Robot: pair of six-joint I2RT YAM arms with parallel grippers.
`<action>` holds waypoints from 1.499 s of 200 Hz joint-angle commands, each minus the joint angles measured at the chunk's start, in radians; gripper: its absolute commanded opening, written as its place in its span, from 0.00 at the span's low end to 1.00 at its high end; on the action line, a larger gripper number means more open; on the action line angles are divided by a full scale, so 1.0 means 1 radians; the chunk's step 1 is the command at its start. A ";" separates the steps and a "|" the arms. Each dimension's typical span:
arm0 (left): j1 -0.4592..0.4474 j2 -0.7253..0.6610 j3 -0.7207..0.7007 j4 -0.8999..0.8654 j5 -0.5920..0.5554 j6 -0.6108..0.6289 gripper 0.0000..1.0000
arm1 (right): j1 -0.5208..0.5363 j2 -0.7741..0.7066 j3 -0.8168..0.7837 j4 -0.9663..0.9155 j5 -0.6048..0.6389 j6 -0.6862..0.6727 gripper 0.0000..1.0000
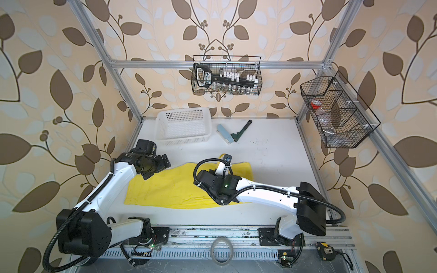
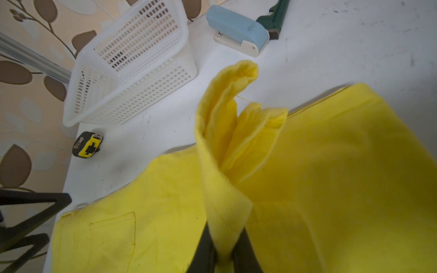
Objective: Fold and stack the trousers
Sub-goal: Fold the trousers at the center of the table.
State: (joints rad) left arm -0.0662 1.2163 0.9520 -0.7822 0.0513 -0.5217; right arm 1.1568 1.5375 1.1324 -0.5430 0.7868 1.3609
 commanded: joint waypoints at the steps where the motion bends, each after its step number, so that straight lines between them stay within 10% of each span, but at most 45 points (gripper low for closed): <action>1: 0.002 -0.032 -0.020 -0.017 0.019 0.028 0.95 | 0.007 0.072 0.037 0.017 0.046 0.049 0.19; 29: 0.002 -0.042 -0.031 -0.016 0.021 0.031 0.95 | 0.023 0.158 0.076 0.051 -0.031 0.031 0.50; 54: 0.002 -0.049 -0.039 -0.017 0.023 0.033 0.95 | 0.007 0.153 0.072 0.185 -0.120 -0.071 0.59; 92: 0.001 -0.060 -0.053 -0.016 0.037 0.027 0.95 | -0.079 0.030 -0.039 0.439 -0.352 -0.234 0.61; 185: -0.001 -0.086 -0.093 -0.002 0.178 -0.001 0.95 | -0.288 -0.365 -0.442 0.276 -0.527 -0.439 0.61; 264: -0.047 -0.097 -0.088 0.016 0.254 -0.033 0.95 | -0.904 -0.573 -0.626 0.147 -0.875 -0.860 0.69; 300: -0.107 -0.089 -0.081 0.029 0.234 -0.057 0.95 | -0.983 -0.447 -0.630 0.202 -0.997 -0.925 0.66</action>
State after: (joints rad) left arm -0.1432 1.1378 0.8604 -0.7708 0.2771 -0.5537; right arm 0.1955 1.0256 0.5198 -0.3618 -0.0601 0.5377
